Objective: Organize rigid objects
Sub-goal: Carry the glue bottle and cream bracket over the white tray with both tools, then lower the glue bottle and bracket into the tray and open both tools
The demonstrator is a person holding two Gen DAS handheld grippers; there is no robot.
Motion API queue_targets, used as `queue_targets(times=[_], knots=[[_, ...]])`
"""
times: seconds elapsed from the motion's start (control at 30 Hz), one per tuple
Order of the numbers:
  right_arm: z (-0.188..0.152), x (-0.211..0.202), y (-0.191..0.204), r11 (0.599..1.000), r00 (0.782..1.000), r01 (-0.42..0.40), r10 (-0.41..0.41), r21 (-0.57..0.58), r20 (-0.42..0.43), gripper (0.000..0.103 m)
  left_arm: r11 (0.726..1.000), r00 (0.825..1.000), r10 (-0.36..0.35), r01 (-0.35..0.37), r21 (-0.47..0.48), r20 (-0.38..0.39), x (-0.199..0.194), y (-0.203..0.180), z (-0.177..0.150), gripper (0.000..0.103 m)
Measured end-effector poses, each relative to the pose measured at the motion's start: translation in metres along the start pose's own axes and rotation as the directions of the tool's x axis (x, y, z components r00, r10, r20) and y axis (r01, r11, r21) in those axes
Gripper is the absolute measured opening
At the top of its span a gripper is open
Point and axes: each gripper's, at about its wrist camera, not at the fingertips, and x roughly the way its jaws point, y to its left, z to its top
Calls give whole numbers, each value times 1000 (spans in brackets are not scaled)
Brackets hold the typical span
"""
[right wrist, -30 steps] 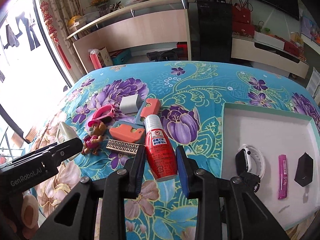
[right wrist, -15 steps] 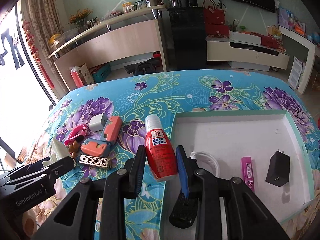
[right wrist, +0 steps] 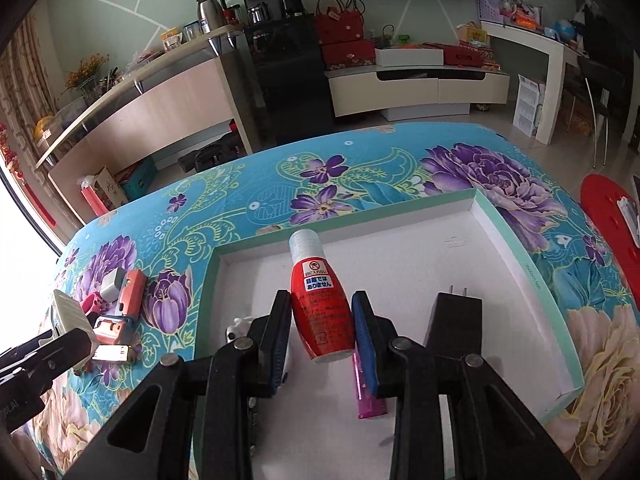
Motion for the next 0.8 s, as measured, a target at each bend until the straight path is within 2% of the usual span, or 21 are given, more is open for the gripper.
queue_targets(times=[0.17, 0.3, 0.67, 0.8], knots=[[1, 1, -31, 996, 998, 66, -67, 59, 6, 32, 997, 1000, -16, 18, 81, -21, 16, -36, 7, 61], [0, 7, -47, 992, 997, 76, -77, 103, -2, 32, 992, 998, -44, 49, 117, -38, 30, -58, 11, 61], [5, 19, -51, 991, 997, 77, -78, 113, 1, 32, 985, 986, -120, 134, 112, -116, 77, -83, 25, 61], [5, 23, -50, 991, 997, 80, -80, 109, -9, 32, 986, 983, -109, 126, 109, -146, 91, -84, 22, 61]])
